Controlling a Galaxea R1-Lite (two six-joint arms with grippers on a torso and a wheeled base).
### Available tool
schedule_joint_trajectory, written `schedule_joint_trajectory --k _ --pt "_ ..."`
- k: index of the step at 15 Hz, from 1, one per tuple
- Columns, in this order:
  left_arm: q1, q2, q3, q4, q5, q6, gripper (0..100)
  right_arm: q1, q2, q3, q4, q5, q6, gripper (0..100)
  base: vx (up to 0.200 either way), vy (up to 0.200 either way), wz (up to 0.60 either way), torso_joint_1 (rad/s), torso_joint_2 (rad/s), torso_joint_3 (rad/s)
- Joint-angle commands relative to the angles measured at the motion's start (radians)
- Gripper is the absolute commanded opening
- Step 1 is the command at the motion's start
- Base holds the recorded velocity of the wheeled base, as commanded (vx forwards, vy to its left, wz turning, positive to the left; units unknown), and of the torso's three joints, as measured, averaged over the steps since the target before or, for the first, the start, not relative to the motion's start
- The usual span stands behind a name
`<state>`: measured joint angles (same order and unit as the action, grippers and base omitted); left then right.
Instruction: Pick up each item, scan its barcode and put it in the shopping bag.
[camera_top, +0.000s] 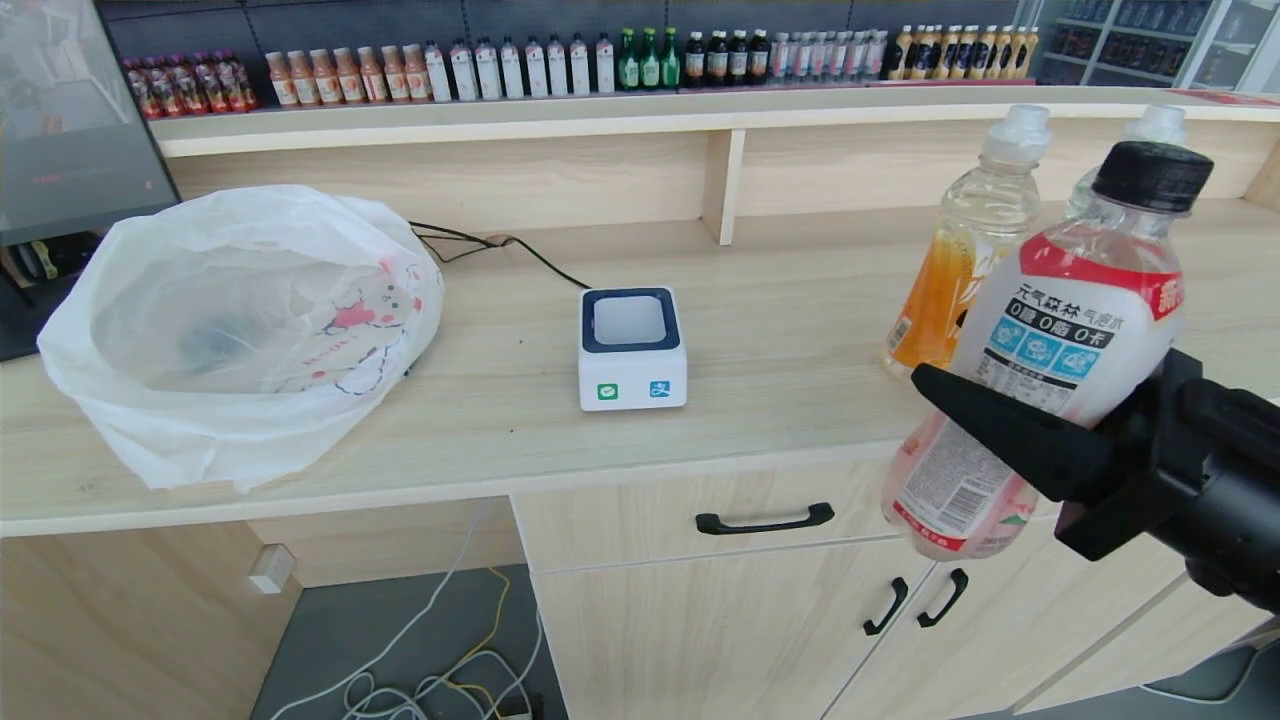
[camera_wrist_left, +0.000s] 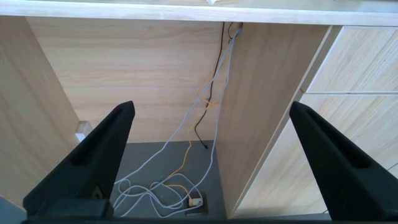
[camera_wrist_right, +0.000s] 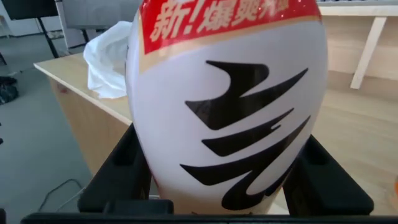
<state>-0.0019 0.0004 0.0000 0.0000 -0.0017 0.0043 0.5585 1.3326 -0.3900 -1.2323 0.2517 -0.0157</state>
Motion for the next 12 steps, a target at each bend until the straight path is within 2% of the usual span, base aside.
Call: schedule_joint_trajectory --k 1,4,10,12 --pt "0.0 0.0 0.0 0.0 0.0 0.0 100 0.046 0.042 -0.024 -0.012 0.009 0.031 0 0.0 0.0 0.0 0.0 0.0 0.0" --pt "0.0 0.0 0.0 0.0 0.0 0.0 100 0.073 0.105 -0.112 -0.039 0.08 0.062 0 0.0 0.0 0.0 0.0 0.0 0.0" --pt "0.0 0.0 0.0 0.0 0.0 0.0 100 0.133 0.201 -0.184 -0.09 0.112 0.151 0 0.0 0.0 0.0 0.0 0.0 0.0" --pt "0.0 0.0 0.0 0.0 0.0 0.0 100 0.167 0.258 -0.253 -0.113 0.121 0.177 0 0.0 0.0 0.0 0.0 0.0 0.0"
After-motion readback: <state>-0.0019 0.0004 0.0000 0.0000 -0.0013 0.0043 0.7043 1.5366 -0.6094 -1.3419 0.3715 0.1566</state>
